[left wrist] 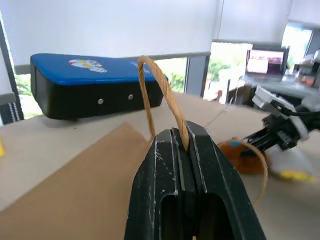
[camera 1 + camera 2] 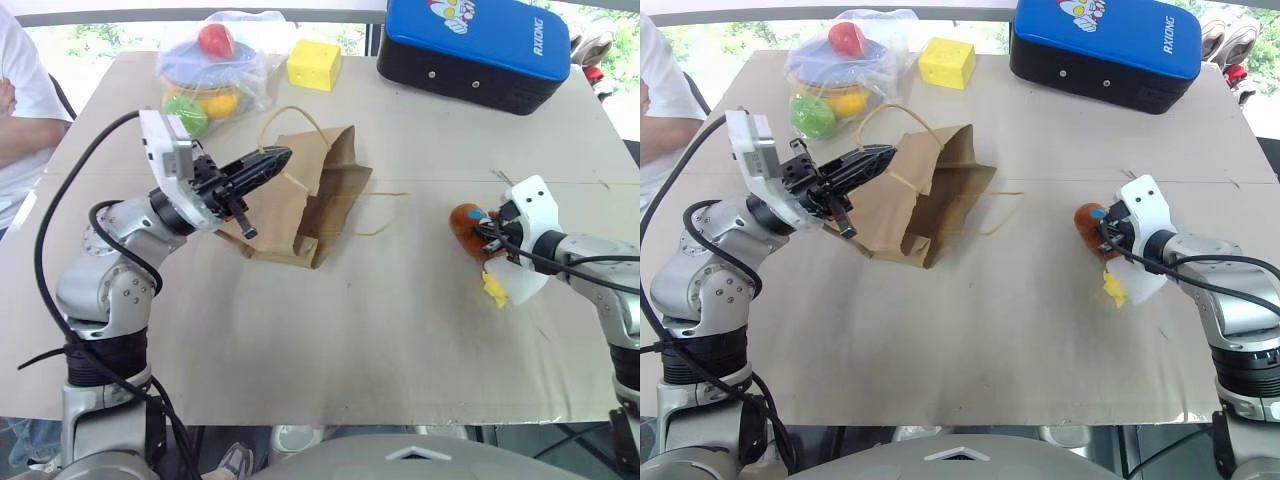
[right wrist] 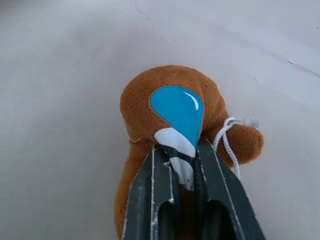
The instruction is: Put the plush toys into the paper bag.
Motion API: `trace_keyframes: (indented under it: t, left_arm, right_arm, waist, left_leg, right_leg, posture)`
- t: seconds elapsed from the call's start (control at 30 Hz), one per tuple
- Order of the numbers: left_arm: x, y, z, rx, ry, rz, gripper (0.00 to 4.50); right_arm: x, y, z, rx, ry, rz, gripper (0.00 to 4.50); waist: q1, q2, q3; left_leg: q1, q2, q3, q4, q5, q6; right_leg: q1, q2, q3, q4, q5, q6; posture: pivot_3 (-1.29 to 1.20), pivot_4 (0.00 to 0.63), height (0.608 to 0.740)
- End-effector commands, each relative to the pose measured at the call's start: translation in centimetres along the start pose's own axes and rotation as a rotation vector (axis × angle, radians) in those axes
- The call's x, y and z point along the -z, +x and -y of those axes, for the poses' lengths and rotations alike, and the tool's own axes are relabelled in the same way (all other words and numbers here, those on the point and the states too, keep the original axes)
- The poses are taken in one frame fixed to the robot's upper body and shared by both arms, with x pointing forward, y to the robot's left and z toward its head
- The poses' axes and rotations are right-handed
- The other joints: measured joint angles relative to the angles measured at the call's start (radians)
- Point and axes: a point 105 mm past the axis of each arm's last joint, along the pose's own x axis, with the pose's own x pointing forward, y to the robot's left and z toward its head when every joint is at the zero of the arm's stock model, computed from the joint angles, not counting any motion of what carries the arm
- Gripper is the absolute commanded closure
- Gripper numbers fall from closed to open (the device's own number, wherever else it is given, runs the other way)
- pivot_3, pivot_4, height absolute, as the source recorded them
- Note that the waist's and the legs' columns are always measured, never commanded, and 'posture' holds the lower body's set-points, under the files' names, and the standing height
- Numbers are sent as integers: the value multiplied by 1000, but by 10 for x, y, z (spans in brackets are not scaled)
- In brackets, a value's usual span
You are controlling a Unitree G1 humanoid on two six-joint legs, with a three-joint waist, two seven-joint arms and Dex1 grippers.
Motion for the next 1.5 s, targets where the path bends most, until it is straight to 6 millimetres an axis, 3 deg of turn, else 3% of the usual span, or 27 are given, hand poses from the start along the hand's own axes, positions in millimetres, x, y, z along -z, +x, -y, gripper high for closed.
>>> trace_keyframes:
  t: [0.03, 0.2, 0.27, 0.5, 0.63, 0.97, 1.43, 1.5]
  left_arm:
    - [-13, -3, 0, 5, 1, 40, 4500]
    - [-18, -4, -3, -4, -16, 51, 4500]
    - [-19, -4, -4, -5, -17, 50, 4500]
    - [-23, 3, -3, 14, -13, 49, 4500]
    - [-24, 3, -1, 14, -7, 45, 4500]
    - [-19, 4, 5, 18, -8, 35, 4500]
    - [-25, 16, 19, 60, -53, 88, 4500]
    - [-25, 16, 20, 59, -66, 95, 4500]
  right_arm:
    - [-64, -18, -27, -146, -70, 284, 4452]
    - [-99, -7, -59, -250, -144, 366, 4452]
    - [-104, 4, -74, -297, -217, 349, 4452]
    - [-87, 53, -108, -430, -541, 227, 4452]
    - [-90, 58, -120, -531, -658, 226, 4452]
    - [-89, 70, -129, -612, -857, 200, 4452]
    - [-93, 95, -174, -795, -1150, 246, 4452]
    - [-92, 102, -175, -785, -1133, 254, 3468]
  waist:
    - [-1, 1, 0]
    - [-1, 1, 0]
    - [0, 1, 1]
    - [4, 0, 0]
    - [3, 1, 1]
    - [3, 1, 1]
    - [2, 1, 1]
    - [2, 0, 1]
  left_leg:
    - [0, 0, 0, 0, 0, 0]
    - [0, 0, -1, 0, 0, 0]
    - [0, 0, -1, 0, 0, 0]
    - [0, 0, 0, 0, 0, 0]
    - [0, 0, -1, 1, 0, 0]
    - [0, 0, -1, 1, 0, 0]
    - [0, 0, -1, 1, 0, 0]
    - [0, 0, -2, 1, 0, 0]
  right_leg:
    - [0, 0, 0, 0, 0, 0]
    - [0, 1, -1, 0, 0, 0]
    - [0, 0, -1, 0, 0, 0]
    - [0, -1, -1, 0, 0, 0]
    - [0, 0, -1, 0, 0, 0]
    - [0, 0, -2, 0, 0, -1]
    - [0, 0, -2, 0, 0, -1]
    - [0, 0, -2, 1, 0, -1]
  posture:
    - [0, 150, 740]
    - [0, 150, 740]
    - [0, 150, 740]
    - [0, 150, 740]
    - [0, 150, 740]
    - [0, 150, 740]
    - [0, 150, 740]
    - [0, 150, 740]
